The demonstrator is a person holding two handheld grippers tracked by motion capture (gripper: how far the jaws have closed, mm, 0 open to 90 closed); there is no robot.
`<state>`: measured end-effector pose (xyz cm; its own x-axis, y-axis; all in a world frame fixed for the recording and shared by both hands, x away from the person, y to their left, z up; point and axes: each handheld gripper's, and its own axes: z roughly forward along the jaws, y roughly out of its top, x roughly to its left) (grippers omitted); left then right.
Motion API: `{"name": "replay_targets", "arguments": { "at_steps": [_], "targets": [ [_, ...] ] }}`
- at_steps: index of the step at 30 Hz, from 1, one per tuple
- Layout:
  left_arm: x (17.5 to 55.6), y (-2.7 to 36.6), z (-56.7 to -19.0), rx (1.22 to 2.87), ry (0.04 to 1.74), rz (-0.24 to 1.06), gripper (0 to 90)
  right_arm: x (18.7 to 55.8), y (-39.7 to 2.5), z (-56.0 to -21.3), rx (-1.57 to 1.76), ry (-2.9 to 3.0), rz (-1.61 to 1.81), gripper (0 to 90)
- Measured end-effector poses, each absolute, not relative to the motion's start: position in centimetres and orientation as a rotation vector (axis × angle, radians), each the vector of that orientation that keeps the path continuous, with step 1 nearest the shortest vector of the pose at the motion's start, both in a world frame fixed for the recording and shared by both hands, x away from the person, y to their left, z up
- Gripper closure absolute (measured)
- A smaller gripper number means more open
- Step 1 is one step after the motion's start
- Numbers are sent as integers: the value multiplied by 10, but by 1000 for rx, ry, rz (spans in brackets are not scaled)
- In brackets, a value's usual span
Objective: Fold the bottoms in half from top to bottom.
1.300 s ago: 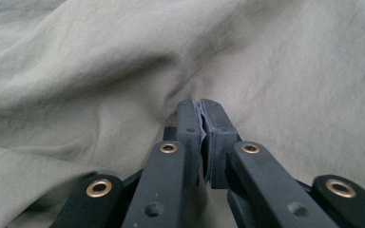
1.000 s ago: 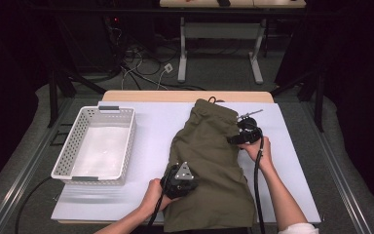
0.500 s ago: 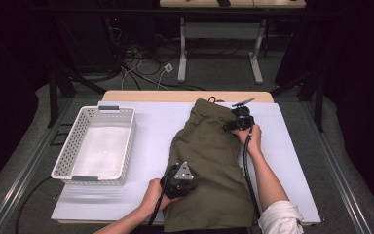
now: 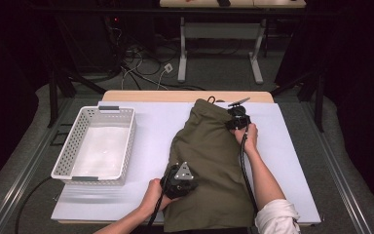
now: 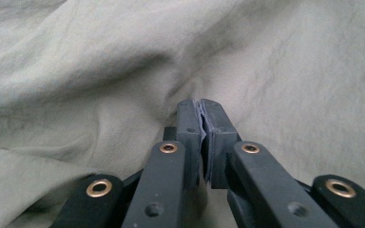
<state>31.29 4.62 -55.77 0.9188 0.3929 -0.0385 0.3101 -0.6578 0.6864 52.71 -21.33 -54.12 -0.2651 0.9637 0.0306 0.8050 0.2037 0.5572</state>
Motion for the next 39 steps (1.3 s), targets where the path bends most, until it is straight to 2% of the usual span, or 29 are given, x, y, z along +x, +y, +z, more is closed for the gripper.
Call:
{"name": "replay_targets", "arguments": {
  "at_steps": [4, 12, 21, 27, 39],
  "targets": [
    [313, 46, -558, 2335, 497, 141, 868, 522, -213, -534, 1632, 2151, 748, 856],
    [313, 46, -558, 2336, 498, 147, 869, 509, -211, -494, 1446, 2088, 891, 862],
    [313, 47, -558, 2336, 496, 141, 868, 494, -195, -471, 1292, 2124, 977, 862],
    [313, 46, -558, 2334, 499, 140, 868, 464, -181, -456, 1155, 2194, 1053, 861],
    [313, 47, -558, 2325, 510, 134, 867, 403, -173, -455, 944, 2273, 1116, 861]
  ]
}}
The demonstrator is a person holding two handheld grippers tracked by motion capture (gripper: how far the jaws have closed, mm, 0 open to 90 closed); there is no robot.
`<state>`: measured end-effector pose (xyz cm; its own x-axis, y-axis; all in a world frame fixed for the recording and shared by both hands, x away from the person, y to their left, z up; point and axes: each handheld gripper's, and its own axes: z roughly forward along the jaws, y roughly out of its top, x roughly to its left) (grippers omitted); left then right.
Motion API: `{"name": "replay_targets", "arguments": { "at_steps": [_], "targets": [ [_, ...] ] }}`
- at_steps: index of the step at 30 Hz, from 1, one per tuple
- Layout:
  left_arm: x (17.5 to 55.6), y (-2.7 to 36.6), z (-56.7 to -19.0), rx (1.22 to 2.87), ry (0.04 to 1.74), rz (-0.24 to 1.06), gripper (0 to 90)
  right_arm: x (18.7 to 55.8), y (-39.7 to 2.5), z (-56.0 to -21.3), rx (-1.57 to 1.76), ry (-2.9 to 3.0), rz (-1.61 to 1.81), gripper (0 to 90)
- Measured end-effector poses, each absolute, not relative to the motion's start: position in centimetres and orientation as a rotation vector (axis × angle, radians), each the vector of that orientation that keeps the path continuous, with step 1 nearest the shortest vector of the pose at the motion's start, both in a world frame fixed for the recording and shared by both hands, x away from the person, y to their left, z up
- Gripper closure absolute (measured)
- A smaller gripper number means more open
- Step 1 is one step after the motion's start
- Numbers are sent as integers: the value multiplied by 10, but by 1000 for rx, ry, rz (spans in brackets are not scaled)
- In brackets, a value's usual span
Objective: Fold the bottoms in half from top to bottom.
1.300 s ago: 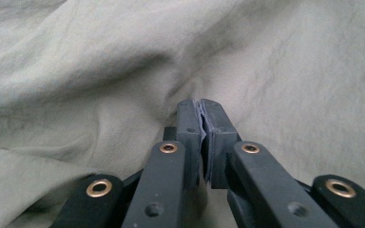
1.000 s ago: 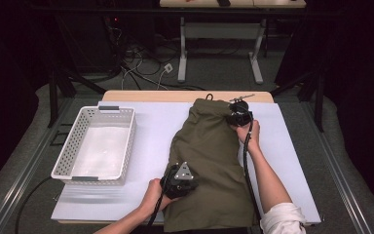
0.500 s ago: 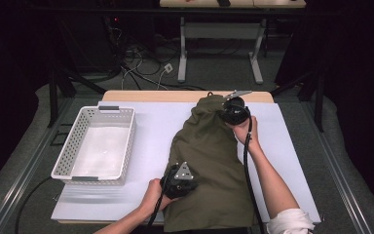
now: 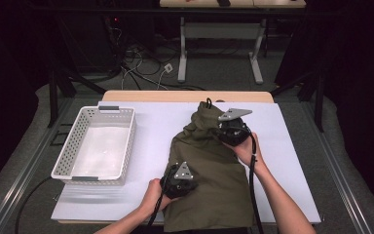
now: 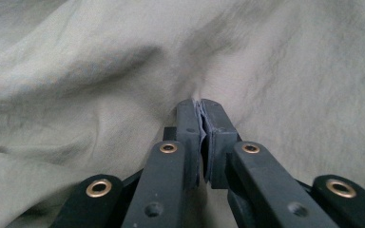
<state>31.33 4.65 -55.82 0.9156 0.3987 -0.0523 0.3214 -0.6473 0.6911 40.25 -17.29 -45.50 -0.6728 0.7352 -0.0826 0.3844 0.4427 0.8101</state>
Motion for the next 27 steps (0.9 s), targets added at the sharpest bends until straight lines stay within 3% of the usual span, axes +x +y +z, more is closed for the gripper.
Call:
{"name": "replay_targets", "arguments": {
  "at_steps": [13, 21, 24, 27],
  "targets": [
    [314, 47, -558, 2317, 518, 126, 865, 345, -186, -479, 853, 2345, 1089, 856],
    [315, 48, -559, 2317, 515, 120, 864, 353, -211, -511, 1134, 2341, 843, 807],
    [314, 48, -559, 2314, 516, 125, 864, 363, -220, -521, 1218, 2363, 776, 749],
    [314, 47, -559, 2315, 515, 128, 863, 365, -224, -524, 1251, 2386, 725, 615]
  ]
}}
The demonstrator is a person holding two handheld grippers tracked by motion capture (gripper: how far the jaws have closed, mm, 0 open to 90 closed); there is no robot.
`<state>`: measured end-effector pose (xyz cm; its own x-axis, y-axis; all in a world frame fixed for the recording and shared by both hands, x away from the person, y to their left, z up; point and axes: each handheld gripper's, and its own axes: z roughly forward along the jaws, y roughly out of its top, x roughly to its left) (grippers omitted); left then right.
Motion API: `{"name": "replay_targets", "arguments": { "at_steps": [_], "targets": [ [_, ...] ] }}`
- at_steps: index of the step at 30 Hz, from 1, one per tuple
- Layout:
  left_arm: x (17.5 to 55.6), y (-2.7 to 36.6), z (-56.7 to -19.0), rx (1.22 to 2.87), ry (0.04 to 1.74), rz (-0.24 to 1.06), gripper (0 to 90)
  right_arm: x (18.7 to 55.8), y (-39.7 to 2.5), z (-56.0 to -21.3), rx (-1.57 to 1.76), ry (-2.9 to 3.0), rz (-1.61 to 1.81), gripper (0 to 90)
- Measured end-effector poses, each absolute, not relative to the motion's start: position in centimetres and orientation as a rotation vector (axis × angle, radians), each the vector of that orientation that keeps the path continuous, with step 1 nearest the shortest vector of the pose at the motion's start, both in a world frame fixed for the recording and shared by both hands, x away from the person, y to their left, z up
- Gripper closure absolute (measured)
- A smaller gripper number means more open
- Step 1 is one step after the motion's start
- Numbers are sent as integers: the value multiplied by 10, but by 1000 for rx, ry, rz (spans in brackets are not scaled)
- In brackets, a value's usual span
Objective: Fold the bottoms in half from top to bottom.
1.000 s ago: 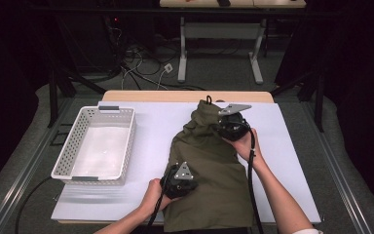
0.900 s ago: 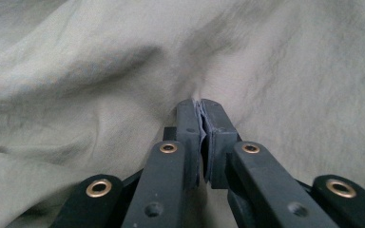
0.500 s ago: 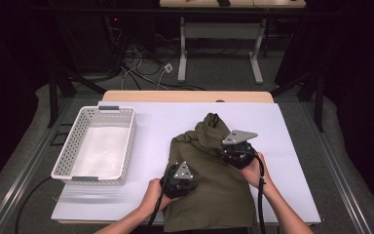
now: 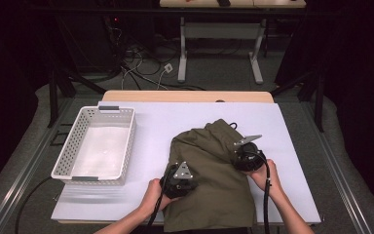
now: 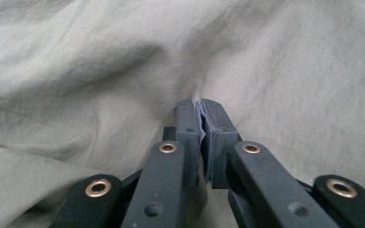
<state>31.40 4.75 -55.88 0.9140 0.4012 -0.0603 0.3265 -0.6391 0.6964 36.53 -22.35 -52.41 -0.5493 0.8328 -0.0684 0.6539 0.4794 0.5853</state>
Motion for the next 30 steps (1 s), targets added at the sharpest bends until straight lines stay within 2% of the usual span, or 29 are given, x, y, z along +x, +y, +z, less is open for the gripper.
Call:
{"name": "replay_targets", "arguments": {
  "at_steps": [4, 6, 12, 16, 22, 30],
  "targets": [
    [315, 48, -559, 2315, 513, 121, 863, 364, -234, -510, 1248, 2357, 683, 422],
    [314, 48, -559, 2314, 514, 127, 863, 363, -239, -501, 1240, 2352, 701, 382],
    [313, 47, -559, 2316, 517, 130, 864, 374, -247, -474, 1245, 2267, 821, 374],
    [314, 47, -559, 2314, 517, 125, 863, 395, -247, -474, 1287, 2257, 842, 380],
    [314, 48, -559, 2316, 514, 125, 863, 431, -249, -509, 1456, 2367, 822, 310],
    [314, 47, -559, 2318, 514, 132, 863, 438, -251, -539, 1620, 2385, 852, 282]
  ]
}}
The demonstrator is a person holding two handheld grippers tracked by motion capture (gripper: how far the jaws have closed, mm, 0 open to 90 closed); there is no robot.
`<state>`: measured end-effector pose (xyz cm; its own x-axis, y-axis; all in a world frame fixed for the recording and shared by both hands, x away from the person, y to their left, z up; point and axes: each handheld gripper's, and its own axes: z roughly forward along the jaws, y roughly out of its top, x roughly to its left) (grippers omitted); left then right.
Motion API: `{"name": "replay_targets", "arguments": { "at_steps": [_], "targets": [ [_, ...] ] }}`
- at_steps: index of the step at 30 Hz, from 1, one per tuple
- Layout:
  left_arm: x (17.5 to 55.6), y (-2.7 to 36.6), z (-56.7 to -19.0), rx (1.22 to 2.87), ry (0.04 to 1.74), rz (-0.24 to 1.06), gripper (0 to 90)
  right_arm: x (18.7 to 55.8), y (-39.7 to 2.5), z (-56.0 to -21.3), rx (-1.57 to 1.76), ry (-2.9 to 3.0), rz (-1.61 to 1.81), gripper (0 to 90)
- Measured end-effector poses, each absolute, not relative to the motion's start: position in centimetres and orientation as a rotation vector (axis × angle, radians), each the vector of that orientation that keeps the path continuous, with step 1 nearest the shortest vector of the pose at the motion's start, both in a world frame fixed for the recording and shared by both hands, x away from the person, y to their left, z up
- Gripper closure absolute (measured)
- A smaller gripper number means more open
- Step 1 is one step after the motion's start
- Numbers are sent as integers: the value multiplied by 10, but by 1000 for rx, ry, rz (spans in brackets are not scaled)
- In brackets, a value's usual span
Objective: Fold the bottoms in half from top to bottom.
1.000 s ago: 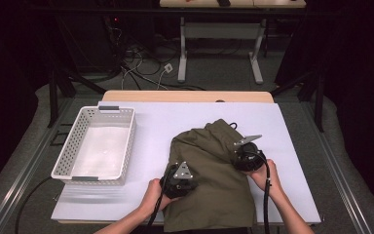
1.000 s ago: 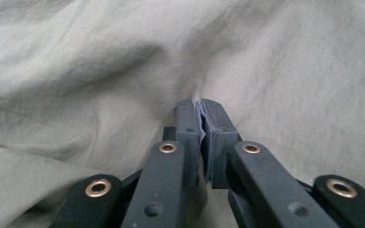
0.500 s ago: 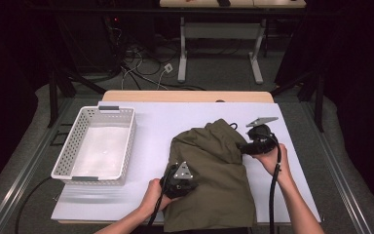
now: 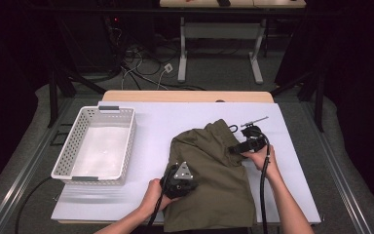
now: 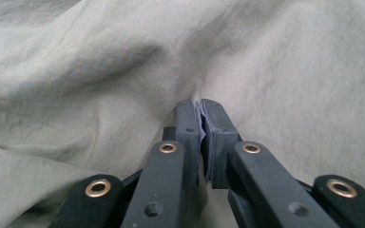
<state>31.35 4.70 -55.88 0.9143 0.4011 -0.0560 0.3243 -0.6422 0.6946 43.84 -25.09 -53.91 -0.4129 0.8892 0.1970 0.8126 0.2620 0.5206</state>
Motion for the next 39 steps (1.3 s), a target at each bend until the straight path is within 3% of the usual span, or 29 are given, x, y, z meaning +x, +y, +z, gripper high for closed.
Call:
{"name": "replay_targets", "arguments": {
  "at_steps": [5, 11, 16, 30, 39],
  "targets": [
    [313, 47, -559, 2320, 513, 134, 863, 435, -249, -542, 1608, 2378, 857, 366],
    [314, 47, -559, 2318, 515, 133, 862, 429, -252, -534, 1565, 2350, 890, 623],
    [313, 47, -559, 2318, 516, 133, 862, 424, -250, -527, 1512, 2331, 904, 723],
    [314, 47, -559, 2316, 511, 133, 855, 388, -213, -492, 1127, 2328, 846, 780],
    [314, 48, -558, 2317, 511, 137, 817, 364, -189, -495, 968, 2354, 834, 773]
  ]
}}
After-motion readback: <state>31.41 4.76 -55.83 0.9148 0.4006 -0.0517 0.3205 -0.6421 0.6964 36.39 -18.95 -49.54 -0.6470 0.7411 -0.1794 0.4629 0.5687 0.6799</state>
